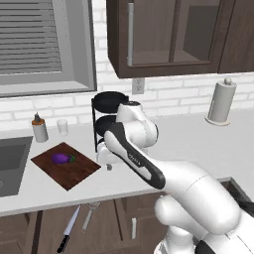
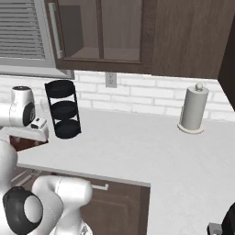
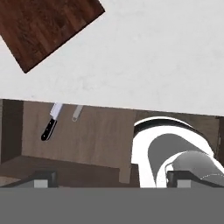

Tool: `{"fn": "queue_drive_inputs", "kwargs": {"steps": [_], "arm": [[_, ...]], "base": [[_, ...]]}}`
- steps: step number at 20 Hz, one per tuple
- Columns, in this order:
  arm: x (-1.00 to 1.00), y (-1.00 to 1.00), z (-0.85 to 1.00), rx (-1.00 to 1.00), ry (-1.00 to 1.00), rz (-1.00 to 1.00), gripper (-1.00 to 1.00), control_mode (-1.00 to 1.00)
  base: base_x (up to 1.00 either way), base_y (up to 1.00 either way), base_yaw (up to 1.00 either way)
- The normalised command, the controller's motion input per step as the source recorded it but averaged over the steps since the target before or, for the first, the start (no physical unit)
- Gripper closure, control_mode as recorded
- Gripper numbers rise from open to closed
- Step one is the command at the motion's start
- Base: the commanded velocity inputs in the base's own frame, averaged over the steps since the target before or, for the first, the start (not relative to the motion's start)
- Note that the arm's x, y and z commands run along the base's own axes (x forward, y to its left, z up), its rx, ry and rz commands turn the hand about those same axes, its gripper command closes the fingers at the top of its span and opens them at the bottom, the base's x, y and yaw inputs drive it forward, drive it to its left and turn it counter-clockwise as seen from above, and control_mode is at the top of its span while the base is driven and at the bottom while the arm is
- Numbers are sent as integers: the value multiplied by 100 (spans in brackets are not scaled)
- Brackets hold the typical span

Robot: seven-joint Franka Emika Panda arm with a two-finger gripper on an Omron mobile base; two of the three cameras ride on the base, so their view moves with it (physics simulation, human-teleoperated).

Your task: Place the appropriate cutting tool for cutting the eggplant skin on the cutting board.

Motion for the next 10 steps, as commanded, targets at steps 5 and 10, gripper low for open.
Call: {"fn": "queue_drive_inputs", "kwargs": {"steps": [5,10], "arm": [[-91,48,-48,-6,-11,-12,-100,-100],[-44,33,-55,-5,-1,-13,-100,-100]], "base": [[0,0,0],[0,0,0]]}}
